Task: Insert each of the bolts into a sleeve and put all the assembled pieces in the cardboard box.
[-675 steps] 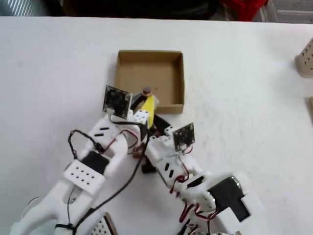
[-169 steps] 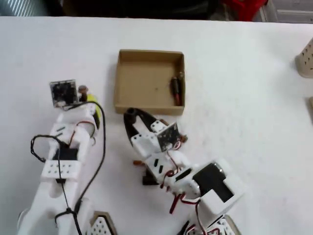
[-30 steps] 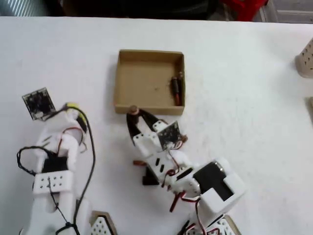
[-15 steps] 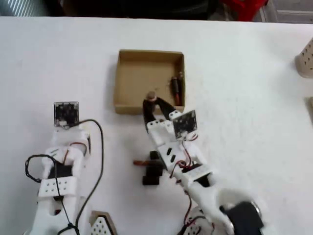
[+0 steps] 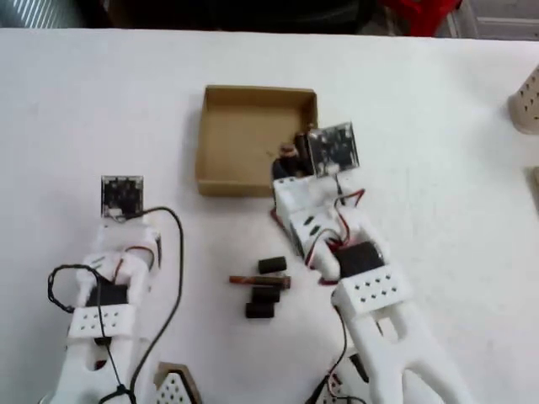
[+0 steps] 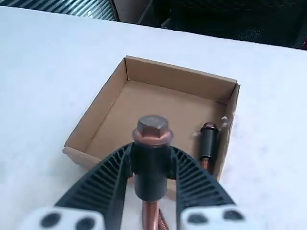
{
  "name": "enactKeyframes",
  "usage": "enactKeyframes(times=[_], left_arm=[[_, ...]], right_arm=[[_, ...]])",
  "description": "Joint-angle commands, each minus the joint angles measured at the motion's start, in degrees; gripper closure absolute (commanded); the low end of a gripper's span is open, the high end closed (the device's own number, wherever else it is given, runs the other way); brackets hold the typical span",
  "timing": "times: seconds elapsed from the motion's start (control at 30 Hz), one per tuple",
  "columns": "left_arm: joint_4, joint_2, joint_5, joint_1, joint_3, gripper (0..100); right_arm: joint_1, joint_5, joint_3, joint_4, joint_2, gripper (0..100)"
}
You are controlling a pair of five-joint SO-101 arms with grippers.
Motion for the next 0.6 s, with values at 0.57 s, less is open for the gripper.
enactKeyframes(times=[0.57], left_arm=[[0.18, -0.40, -0.88, 0.84, 0.70, 98]], right_arm=[[2.86, 8.26, -50.46, 18.07, 42.86, 97.8]])
